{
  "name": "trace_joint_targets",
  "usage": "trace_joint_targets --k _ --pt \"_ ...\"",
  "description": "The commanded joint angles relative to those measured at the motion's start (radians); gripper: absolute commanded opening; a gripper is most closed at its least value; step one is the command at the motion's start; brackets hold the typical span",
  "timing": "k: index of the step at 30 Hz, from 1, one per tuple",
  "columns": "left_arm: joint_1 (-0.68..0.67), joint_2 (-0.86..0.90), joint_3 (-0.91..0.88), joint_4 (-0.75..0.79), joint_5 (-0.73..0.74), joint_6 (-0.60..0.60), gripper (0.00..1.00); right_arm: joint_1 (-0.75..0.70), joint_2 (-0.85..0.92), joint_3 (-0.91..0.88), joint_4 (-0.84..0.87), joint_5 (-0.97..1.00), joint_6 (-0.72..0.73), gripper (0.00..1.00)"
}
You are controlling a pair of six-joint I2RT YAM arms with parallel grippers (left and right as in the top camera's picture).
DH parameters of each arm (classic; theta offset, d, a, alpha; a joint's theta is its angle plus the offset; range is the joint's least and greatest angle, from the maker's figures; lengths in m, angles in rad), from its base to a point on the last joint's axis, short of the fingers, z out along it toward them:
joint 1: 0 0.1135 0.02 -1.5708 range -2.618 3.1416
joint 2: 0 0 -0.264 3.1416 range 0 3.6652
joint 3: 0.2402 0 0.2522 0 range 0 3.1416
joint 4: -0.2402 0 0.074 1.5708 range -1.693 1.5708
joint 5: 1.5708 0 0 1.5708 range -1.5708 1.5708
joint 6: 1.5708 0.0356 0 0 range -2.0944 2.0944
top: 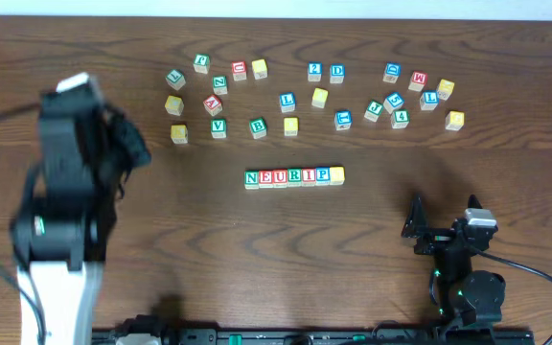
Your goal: Spell out NEURIPS
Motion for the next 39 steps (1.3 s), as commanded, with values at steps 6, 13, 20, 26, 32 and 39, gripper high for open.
trace_joint_targets --k 6,13,20,26,32,39 --pt "0.057 -0.428 -0.531 0.412 0.055 0.129 0.42 -0.006 -0.006 -0.003 0.000 -0.003 -0.009 0.99" --pt "0.056 -0.693 -0.851 0.653 0.055 0.212 0.42 -0.006 -0.006 -0.003 -0.001 -0.003 -0.009 0.99" --pt "0.056 -0.878 -1.081 0.790 0.055 0.289 0.42 -0.006 -0.006 -0.003 -0.001 -0.003 -0.009 0.99" --pt "0.055 -0.970 -1.185 0.813 0.055 0.294 0.42 -0.006 -0.006 -0.003 -0.001 -0.003 -0.009 0.99" --pt "0.043 -1.055 -1.210 0.742 0.051 0.320 0.42 -0.006 -0.006 -0.003 -0.001 -0.003 -0.009 0.99" --pt "0.042 -1.054 -1.210 0.665 0.053 0.331 0.42 -0.006 -0.006 -0.003 -0.001 -0.003 -0.009 0.99"
